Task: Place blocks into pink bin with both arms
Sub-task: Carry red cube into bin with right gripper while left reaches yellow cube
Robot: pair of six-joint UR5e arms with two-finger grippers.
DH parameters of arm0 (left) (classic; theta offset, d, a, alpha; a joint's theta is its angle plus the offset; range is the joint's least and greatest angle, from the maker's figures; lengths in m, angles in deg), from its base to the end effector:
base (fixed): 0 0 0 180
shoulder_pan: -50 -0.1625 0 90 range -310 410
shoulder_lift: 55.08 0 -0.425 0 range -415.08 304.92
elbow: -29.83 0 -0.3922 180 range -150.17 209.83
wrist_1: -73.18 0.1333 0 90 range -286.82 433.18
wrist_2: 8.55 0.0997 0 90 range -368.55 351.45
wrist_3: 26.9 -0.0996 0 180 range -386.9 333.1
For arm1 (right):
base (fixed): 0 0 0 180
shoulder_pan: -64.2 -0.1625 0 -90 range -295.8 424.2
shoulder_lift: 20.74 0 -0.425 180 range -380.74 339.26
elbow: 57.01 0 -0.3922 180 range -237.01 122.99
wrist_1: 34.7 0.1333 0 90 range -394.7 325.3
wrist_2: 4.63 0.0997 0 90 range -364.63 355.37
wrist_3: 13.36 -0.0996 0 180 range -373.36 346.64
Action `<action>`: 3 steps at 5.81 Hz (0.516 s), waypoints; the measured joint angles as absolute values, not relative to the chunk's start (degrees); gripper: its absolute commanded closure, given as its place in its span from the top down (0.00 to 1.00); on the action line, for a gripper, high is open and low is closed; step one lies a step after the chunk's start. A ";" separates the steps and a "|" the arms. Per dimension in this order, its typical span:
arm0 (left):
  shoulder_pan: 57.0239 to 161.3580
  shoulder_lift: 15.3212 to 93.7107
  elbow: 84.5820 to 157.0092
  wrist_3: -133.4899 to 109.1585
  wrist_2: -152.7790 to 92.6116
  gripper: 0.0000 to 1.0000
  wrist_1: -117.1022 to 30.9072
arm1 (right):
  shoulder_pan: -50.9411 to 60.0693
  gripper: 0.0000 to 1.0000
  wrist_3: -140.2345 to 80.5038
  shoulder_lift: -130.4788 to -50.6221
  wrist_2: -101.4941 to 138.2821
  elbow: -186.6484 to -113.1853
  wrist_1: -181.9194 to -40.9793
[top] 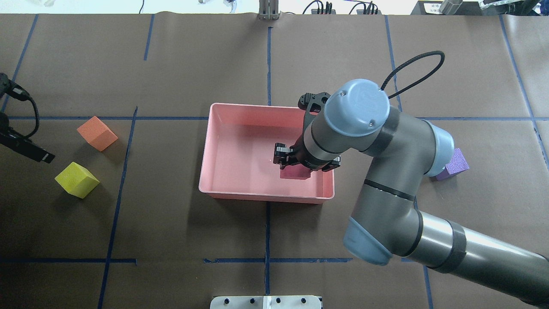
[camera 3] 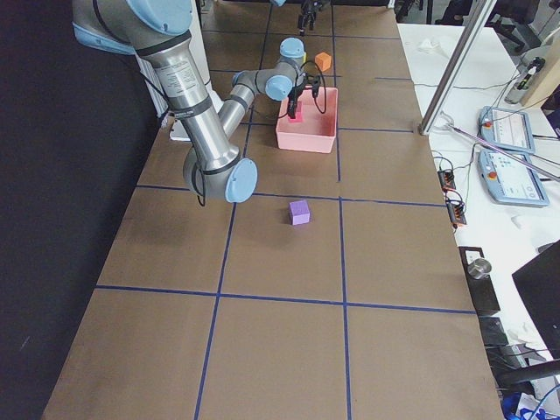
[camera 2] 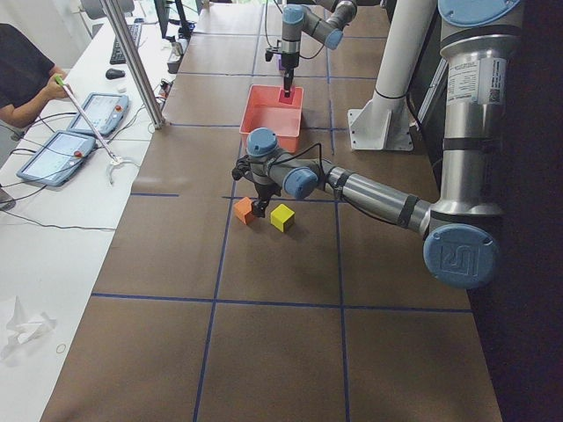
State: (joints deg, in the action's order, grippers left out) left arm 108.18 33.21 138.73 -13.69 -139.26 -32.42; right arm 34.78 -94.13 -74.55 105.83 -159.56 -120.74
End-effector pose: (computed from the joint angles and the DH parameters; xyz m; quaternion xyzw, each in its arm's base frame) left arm 0.1985 -0.4496 0.4809 0.1167 0.4096 0.2423 0.8717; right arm -0.5128 -0.4022 0.1879 -0.0056 -0.4649 0.0770 0.8820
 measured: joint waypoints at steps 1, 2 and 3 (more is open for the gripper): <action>105.57 33.42 138.43 -13.66 -136.42 1.00 -33.62 | 36.08 1.00 -96.80 -72.88 104.14 -156.76 -120.69; 103.36 33.46 138.07 -13.55 -134.58 1.00 -34.14 | 36.77 1.00 -97.66 -72.23 103.13 -155.53 -120.69; 101.66 33.45 137.36 -13.48 -133.69 1.00 -34.33 | 37.00 1.00 -97.83 -71.99 102.38 -155.45 -120.73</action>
State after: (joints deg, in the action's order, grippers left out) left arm 101.66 33.45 137.36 -13.48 -133.69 -34.33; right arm 37.00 -97.83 -71.99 102.38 -155.45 -120.73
